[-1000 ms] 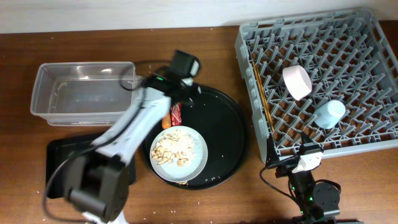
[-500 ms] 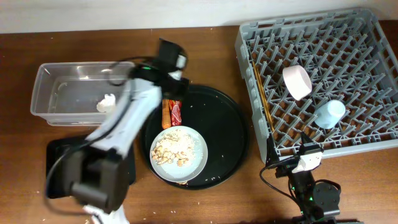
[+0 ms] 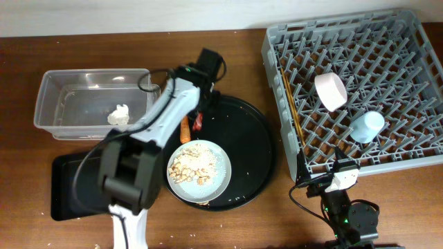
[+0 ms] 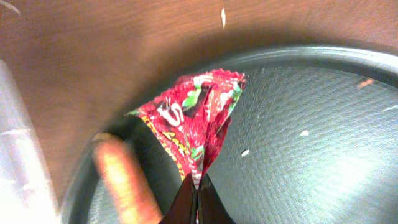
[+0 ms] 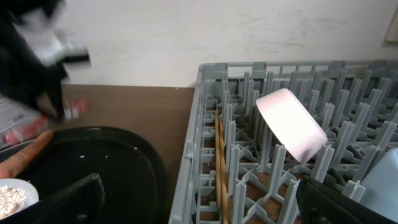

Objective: Sort waste into correct bins and load items into the dishwasher rack
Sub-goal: 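Grasp the red snack wrapper with the left gripper and drop it in the container, then grasp the carrot with the left gripper and place it on the black board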

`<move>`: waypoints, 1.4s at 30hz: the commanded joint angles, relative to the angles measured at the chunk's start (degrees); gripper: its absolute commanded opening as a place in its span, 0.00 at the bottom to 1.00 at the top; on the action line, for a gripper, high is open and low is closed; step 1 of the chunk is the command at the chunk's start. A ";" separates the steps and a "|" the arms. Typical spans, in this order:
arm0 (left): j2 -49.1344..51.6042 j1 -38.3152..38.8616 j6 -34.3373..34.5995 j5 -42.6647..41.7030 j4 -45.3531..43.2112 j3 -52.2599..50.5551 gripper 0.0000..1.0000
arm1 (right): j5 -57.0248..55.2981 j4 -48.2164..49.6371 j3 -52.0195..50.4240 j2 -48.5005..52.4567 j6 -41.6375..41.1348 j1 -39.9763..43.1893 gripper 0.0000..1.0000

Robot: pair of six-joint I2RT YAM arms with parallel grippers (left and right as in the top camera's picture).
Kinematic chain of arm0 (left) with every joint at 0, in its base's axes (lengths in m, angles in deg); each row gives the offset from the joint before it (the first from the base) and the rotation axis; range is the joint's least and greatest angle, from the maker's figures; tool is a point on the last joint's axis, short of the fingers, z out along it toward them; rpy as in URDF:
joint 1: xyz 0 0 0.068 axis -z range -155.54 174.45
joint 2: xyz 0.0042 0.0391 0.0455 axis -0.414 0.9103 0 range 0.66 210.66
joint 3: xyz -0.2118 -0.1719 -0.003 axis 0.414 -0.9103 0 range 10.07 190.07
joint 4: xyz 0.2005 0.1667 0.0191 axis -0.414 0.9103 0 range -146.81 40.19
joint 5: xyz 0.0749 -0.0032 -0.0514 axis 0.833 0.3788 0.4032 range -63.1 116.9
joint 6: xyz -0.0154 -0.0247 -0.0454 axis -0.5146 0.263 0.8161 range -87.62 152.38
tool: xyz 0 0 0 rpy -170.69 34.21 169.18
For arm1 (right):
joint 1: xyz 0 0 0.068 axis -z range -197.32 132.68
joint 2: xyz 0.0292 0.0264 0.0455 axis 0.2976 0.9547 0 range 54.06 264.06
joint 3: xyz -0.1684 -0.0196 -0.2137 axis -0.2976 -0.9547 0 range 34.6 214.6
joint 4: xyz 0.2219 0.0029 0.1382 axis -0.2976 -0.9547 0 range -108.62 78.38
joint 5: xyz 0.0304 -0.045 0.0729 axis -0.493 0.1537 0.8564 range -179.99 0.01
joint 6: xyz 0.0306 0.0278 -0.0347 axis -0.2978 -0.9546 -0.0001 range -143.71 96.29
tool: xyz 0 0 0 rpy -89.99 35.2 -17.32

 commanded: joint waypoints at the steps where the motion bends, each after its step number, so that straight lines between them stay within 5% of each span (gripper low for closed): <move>1: -12.81 -7.21 0.33 4.02 5.77 3.26 0.00 | 0.50 0.02 -0.46 -0.39 0.17 0.39 0.98; 4: -13.73 -22.51 0.33 6.45 9.18 2.14 0.00 | 0.50 0.00 -0.46 -0.39 0.17 0.39 0.98; 7: -9.77 -27.78 -1.27 6.34 8.87 -0.13 0.04 | 0.50 0.02 -0.46 -0.39 0.17 0.39 0.98; 9: -8.46 -28.30 -1.42 6.19 8.20 -0.07 0.62 | 0.50 0.02 -0.46 -0.39 0.17 0.39 0.98; 10: -8.74 -28.13 -1.40 3.61 8.81 1.40 0.64 | 0.50 0.00 -0.46 -0.39 0.17 0.39 0.98; 12: -9.66 -26.27 -1.38 -5.29 12.00 2.58 0.64 | 0.50 0.02 -0.46 -0.39 0.17 0.39 0.98; 16: -8.33 -14.23 -0.76 -6.01 14.05 -2.64 0.58 | 0.50 0.02 -0.46 -0.39 0.17 0.39 0.98; 17: -7.04 -10.34 3.34 -6.05 9.01 -9.55 0.54 | 0.50 0.02 -0.46 -0.39 0.17 0.39 0.98; 23: -6.14 -3.39 3.61 -2.45 -10.38 -26.08 0.41 | 0.50 0.02 -0.46 -0.39 0.17 0.39 0.98; 29: -5.84 -3.78 4.20 0.57 -13.05 -26.01 0.32 | 0.50 0.00 -0.46 -0.39 0.17 0.39 0.98; 34: -12.07 -7.30 4.22 0.50 7.67 -7.85 0.31 | 0.50 0.00 -0.46 -0.39 0.17 0.39 0.98; 39: -19.52 -7.43 15.98 6.93 30.32 -9.44 0.26 | 0.50 0.02 -0.46 -0.39 0.17 0.39 0.98; 42: -27.41 -10.51 19.80 6.93 29.81 -21.00 0.23 | 0.50 0.02 -0.46 -0.39 0.15 0.39 0.98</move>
